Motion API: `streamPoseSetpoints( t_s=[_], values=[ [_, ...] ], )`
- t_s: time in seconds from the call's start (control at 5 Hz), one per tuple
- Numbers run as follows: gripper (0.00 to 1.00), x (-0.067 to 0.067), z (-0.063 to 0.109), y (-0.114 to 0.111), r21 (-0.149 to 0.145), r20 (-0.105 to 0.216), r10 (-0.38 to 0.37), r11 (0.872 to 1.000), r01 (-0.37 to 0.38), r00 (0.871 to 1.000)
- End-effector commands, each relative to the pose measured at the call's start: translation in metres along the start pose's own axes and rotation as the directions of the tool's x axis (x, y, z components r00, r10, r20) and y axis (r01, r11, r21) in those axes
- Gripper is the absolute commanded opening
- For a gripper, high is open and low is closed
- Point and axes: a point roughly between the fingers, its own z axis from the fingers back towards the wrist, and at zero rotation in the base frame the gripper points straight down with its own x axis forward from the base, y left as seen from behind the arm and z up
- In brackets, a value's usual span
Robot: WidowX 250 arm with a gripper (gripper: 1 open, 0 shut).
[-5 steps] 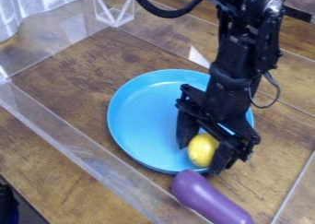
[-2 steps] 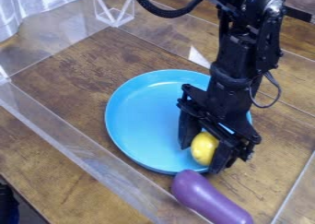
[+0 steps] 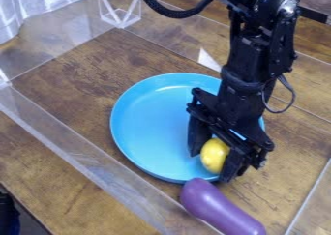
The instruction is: Remove the carrot from the blue tray and put it on the table
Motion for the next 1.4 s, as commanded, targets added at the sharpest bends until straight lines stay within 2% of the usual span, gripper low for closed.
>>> streamPoseSetpoints(
  t_s=[0.0, 1.2],
  values=[
    [0.00, 0.0030, 0.0273, -0.0025, 0.008, 0.080, -0.020, 1.000, 0.019, 0.997],
    [0.00, -0.0052, 0.0361, 0.0023, 0.026, 0.068, -0.053, 0.998, 0.051, 0.996]
  ],
)
